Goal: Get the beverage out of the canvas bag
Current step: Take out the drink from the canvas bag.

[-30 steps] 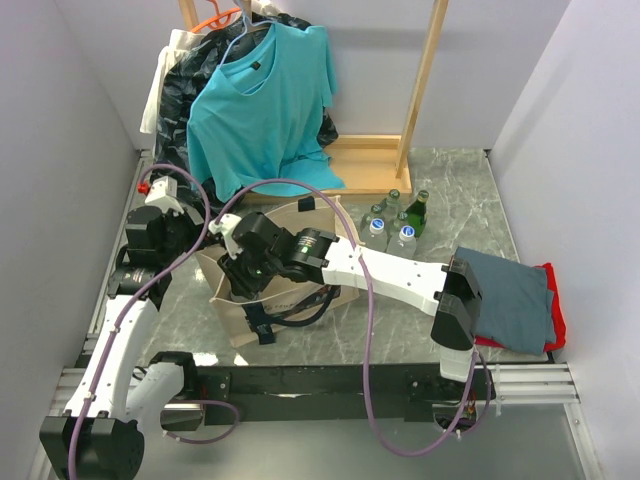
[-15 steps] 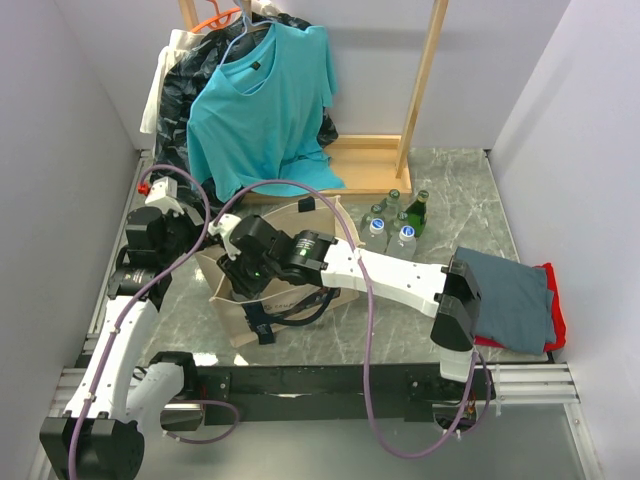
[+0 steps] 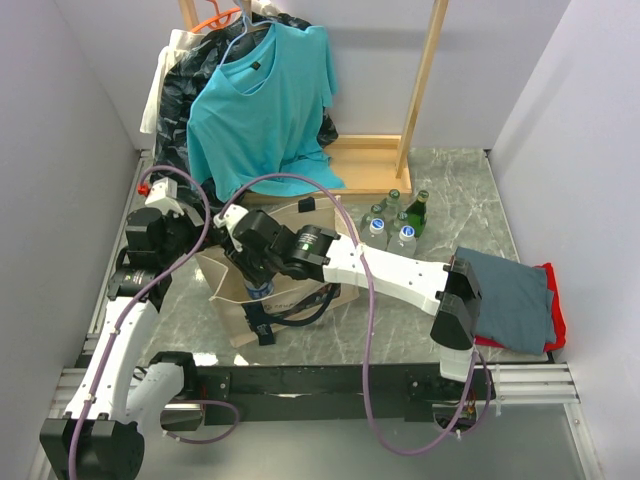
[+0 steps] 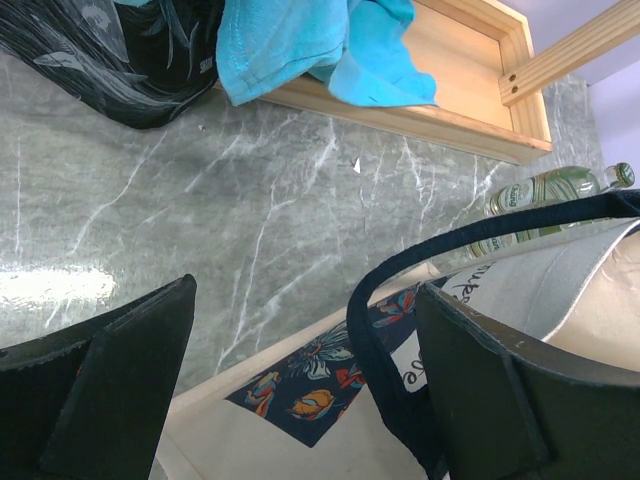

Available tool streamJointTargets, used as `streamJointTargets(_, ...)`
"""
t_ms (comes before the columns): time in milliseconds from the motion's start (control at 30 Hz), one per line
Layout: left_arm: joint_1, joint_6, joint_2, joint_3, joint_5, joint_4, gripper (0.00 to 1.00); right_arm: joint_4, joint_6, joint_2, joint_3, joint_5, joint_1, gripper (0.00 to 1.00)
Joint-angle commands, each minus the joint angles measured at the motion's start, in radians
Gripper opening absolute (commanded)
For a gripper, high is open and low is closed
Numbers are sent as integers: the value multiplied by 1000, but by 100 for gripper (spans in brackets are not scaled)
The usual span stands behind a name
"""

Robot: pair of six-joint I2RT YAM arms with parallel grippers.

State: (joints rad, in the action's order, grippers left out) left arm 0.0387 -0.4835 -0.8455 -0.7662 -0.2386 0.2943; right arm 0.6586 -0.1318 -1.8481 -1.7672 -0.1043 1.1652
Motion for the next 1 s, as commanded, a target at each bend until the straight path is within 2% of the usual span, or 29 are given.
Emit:
streamJointTargets(0, 1, 14, 13, 8, -19, -24, 96, -106, 20, 96, -100, -54, -22, 0)
streamJointTargets(633, 1, 11, 8, 15, -22, -30, 96, -113, 35, 132, -176, -117, -55, 0)
streamJointTargets(967, 1, 6, 0, 10, -30, -38, 96, -50, 26, 177, -215, -127, -56, 0)
